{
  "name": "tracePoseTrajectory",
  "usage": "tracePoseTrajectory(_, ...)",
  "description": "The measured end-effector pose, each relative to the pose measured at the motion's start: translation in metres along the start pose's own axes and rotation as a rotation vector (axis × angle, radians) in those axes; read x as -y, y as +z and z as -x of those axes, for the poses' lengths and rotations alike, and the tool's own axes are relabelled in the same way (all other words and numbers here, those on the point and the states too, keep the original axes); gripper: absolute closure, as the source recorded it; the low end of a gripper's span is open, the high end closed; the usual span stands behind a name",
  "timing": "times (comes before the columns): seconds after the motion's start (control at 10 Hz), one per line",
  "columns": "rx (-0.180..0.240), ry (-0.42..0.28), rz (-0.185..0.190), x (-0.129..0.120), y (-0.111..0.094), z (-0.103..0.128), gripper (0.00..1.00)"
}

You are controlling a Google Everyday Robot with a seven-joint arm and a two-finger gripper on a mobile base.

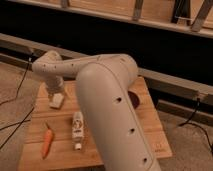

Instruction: Place the white sponge in the ceramic bowl

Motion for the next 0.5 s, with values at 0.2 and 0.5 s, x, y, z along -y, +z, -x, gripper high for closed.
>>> tracePoseTrajectory(0.2, -0.021, -0.013, 0.012, -0.014, 0.020, 0.019, 0.35)
tracePoseTrajectory(0.5, -0.057, -0.008, 0.020, -0.018, 0.046, 0.046, 0.35)
